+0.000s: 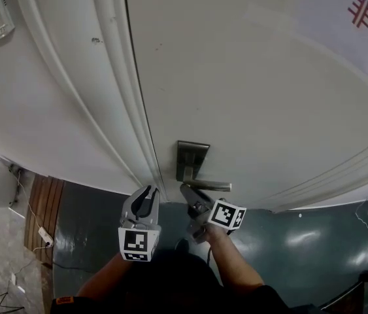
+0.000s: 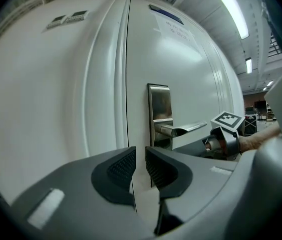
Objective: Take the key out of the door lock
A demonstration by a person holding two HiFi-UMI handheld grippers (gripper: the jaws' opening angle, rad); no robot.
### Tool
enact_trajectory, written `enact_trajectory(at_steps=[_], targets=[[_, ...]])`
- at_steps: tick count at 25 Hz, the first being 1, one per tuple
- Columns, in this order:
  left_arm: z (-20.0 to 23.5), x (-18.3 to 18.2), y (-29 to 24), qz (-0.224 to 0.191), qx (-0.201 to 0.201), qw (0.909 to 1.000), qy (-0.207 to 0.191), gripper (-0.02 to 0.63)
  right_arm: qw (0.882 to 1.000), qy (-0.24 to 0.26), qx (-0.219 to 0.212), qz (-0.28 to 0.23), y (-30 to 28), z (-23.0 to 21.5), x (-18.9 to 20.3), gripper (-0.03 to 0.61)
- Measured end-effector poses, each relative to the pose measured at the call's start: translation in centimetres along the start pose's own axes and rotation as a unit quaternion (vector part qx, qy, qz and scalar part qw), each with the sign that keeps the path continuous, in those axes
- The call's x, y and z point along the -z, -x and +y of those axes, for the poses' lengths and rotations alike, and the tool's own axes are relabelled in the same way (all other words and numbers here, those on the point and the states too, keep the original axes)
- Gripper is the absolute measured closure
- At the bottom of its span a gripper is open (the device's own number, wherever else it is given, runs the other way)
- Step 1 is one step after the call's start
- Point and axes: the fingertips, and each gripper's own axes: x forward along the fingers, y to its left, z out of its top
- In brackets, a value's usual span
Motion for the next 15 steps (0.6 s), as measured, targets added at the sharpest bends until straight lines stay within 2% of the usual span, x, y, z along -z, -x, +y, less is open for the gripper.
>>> enact_trajectory(at_steps=[4,7,15], targets=[[0.2,0.2,0.0,0.002,-0.003,1.0,-0.001,0.532,0.998,-0.042,-0.04,-0.005,-1.0,0.8,-0.3,0.468],[0.4,0.3,0.0,0.003,-0.004,1.0,0.001,0.532,0.998,-0.06,-0.034,-0.01,-1.2,0.3,-0.4,0.524],[0.5,0.2,0.1,0.001,0.006,1.0,0.006,0.535,0.993,-0.104,-0.042,-0.025,-0.9,-0.4,-0.4,0.554]])
